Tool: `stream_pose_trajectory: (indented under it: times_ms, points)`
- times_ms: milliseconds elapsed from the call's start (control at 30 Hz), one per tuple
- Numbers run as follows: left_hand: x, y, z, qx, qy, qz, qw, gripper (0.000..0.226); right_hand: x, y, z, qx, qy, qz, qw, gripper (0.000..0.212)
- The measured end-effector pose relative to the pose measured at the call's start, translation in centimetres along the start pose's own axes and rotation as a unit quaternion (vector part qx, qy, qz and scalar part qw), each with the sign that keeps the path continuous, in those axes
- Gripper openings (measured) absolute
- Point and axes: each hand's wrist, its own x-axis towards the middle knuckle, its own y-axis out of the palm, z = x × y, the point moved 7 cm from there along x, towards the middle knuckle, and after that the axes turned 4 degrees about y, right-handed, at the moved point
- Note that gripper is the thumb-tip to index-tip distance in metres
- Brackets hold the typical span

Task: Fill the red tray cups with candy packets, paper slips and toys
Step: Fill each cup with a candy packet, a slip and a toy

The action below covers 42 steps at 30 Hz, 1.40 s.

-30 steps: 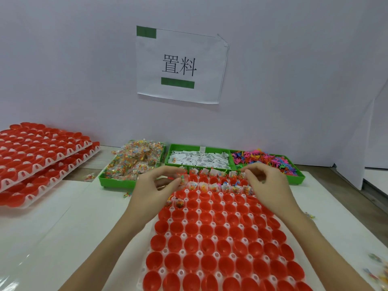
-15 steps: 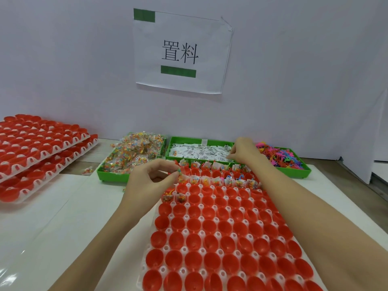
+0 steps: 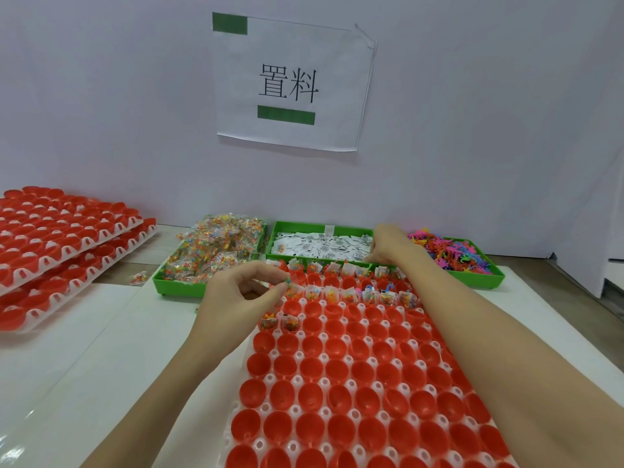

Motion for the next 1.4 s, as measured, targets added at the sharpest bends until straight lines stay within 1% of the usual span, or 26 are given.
stream_pose_trajectory:
  times_ms: [67, 133, 167, 267, 333, 367, 433, 467, 500, 633, 767, 867, 933, 967, 1100, 1167, 1233, 1333, 1400]
  points:
    - [0.0, 0.1, -0.1, 0.01, 0.003, 0.004, 1.0, 0.011, -0.4, -0.1, 0.1, 0.013, -0.003, -0.013, 1.0, 0.021]
    - [-0.1, 0.1, -0.1, 0.012, 0.002, 0.005, 1.0, 0.011, -0.7, -0.2, 0.0, 0.028, -0.004, -0.022, 0.999, 0.037]
    - [-0.1, 0.2, -0.1, 0.012, 0.001, 0.006, 1.0, 0.011, -1.0, -0.3, 0.1, 0.032, -0.008, -0.026, 0.999, 0.041]
    - [-0.1, 0.2, 0.0, 0.02, 0.002, 0.01, 1.0, 0.012, -1.6, -0.8, 0.0, 0.045, -0.016, -0.038, 0.998, 0.044]
    - [-0.1, 0.2, 0.0, 0.024, 0.004, 0.012, 1.0, 0.012, -1.6, -1.0, -0.1, 0.075, -0.021, -0.048, 0.996, 0.048]
    - [-0.1, 0.2, 0.0, 0.025, 0.003, 0.013, 1.0, 0.012, -1.6, -1.0, -0.4, 0.098, -0.022, -0.052, 0.994, 0.047]
    - [-0.1, 0.2, 0.0, 0.025, 0.002, 0.013, 1.0, 0.012, -1.6, -1.2, -0.8, 0.146, -0.027, -0.064, 0.987, 0.029]
    - [-0.1, 0.2, 0.0, 0.023, 0.001, 0.012, 1.0, 0.012, -1.8, -1.4, -0.8, 0.169, -0.036, -0.074, 0.982, 0.024]
    - [-0.1, 0.1, 0.0, 0.022, 0.001, 0.012, 1.0, 0.012, -2.0, -1.7, -0.9, 0.192, -0.044, -0.087, 0.977, 0.023]
    - [-0.1, 0.2, 0.0, 0.013, 0.006, 0.009, 1.0, 0.011, -4.6, -3.5, -1.6, 0.295, -0.054, -0.138, 0.944, 0.024]
    - [-0.1, 0.5, -0.1, -0.005, 0.007, 0.019, 1.0, 0.011, -9.3, -3.6, -1.6, 0.453, -0.077, -0.112, 0.881, 0.018]
    - [-0.3, 0.9, -0.4, -0.03, 0.007, 0.028, 0.999, 0.012, -13.8, -3.1, -1.0, 0.503, -0.109, -0.089, 0.853, 0.018]
    - [-0.4, 1.2, -0.9, -0.041, 0.018, 0.043, 0.998, 0.014, -16.5, -2.5, -0.6, 0.503, -0.13, -0.083, 0.85, 0.019]
    - [-0.5, 1.5, -1.3, -0.045, 0.024, 0.053, 0.997, 0.016, -17.7, -2.3, -0.3, 0.491, -0.139, -0.084, 0.856, 0.02]
    - [-1.2, 2.7, -2.2, -0.071, 0.026, 0.106, 0.991, 0.019, -21.0, -1.5, 1.0, 0.401, -0.169, -0.113, 0.893, 0.023]
    - [-1.5, 3.3, -2.8, -0.084, 0.03, 0.124, 0.988, 0.021, -21.9, -1.3, 1.7, 0.355, -0.189, -0.132, 0.906, 0.024]
    - [-1.8, 3.8, -3.4, -0.087, 0.042, 0.142, 0.985, 0.018, -22.5, -1.2, 2.4, 0.299, -0.223, -0.144, 0.916, 0.023]
    - [-2.2, 4.5, -4.0, -0.05, 0.07, 0.168, 0.982, 0.011, -23.1, -0.8, 3.3, 0.243, -0.285, -0.122, 0.919, 0.015]
    - [-2.3, 4.9, -4.2, -0.012, 0.102, 0.157, 0.982, 0.011, -23.4, -0.7, 3.4, 0.23, -0.3, -0.113, 0.919, 0.014]
